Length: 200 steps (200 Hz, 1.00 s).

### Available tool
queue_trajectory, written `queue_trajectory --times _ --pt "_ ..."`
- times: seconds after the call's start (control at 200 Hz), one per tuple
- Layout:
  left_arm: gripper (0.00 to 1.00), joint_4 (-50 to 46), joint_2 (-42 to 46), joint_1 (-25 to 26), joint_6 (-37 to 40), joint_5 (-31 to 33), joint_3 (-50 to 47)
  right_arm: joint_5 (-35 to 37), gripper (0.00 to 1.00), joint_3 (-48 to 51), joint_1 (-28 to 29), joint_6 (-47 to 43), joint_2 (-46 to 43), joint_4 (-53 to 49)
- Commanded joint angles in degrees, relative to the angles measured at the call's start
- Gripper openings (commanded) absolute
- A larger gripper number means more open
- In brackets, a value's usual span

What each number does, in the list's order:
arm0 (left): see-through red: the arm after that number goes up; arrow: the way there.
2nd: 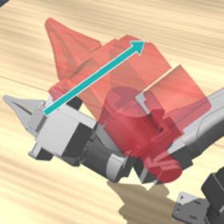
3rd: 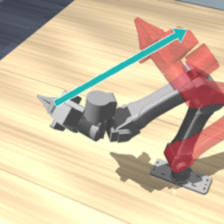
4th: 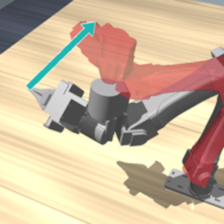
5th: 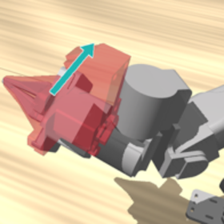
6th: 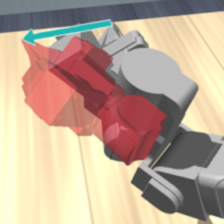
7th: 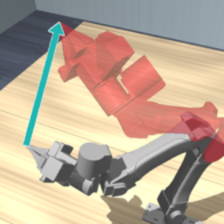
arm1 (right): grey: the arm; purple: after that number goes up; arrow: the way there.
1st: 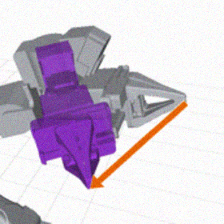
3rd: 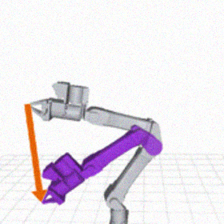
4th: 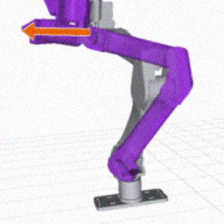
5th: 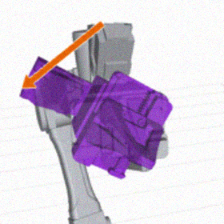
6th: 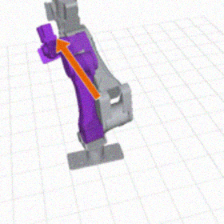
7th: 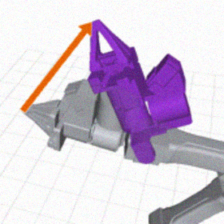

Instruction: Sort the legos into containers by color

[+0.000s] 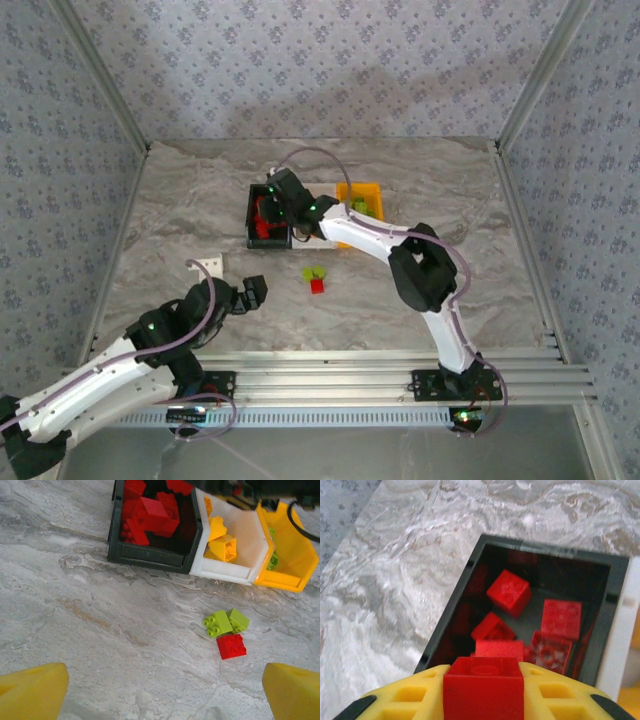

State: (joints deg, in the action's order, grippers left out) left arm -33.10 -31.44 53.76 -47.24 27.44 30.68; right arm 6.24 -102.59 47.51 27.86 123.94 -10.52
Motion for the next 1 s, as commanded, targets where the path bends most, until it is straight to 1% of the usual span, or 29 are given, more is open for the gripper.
queue_trajectory --times 0.0,0.08,0.13,0.205,0.28,0.44,0.54,0.64,0.755,0.894,0.949,0.994 --pt "0.99 -1.9 0.6 0.4 -0.9 -0.6 -0.1 0.4 0.45 -5.3 -1.2 1.6 3.6 0.9" --pt "0.99 -2.3 1.0 0.4 -1.1 -0.6 -0.3 -0.6 0.6 -7.0 -1.6 1.5 4.2 1.5" --pt "0.99 -2.4 1.2 0.4 -0.9 -0.6 -0.3 -1.0 0.65 -7.0 -1.9 1.3 3.5 2.1" --pt "0.99 -2.4 1.3 0.4 -0.5 -0.6 -0.2 -1.0 0.68 -6.4 -1.8 0.6 1.2 2.3" --pt "0.99 -1.6 1.1 0.4 0.4 -0.9 0.1 -0.7 0.7 -3.3 -1.7 0.3 -2.6 3.2" --pt "1.0 2.9 -2.7 0.4 3.3 -3.7 0.5 -1.1 0.71 10.9 -1.3 2.3 -14.9 5.6" --pt "0.99 7.7 -9.4 0.3 4.6 -6.7 0.8 0.8 0.71 21.2 -0.9 3.2 -22.6 4.6" --pt "0.98 14.4 -18.7 0.4 6.5 -11.5 1.8 2.2 0.71 32.2 -1.0 4.8 -30.5 4.7" --pt "0.91 20.8 -30.2 0.3 9.2 -15.6 4.6 2.4 0.72 43.7 -1.8 6.5 -38.8 4.0" --pt "0.82 25.8 -42.6 -0.5 12.4 -19.7 9.2 3.0 0.72 51.7 -2.1 6.8 -46.3 1.4" --pt "0.78 26.9 -46.6 -1.1 12.5 -20.2 10.8 3.7 0.72 54.6 -2.3 7.1 -49.0 1.0" --pt "0.74 28.0 -49.1 -1.9 12.2 -21.1 11.7 4.0 0.72 56.8 -2.4 7.6 -51.4 1.0"
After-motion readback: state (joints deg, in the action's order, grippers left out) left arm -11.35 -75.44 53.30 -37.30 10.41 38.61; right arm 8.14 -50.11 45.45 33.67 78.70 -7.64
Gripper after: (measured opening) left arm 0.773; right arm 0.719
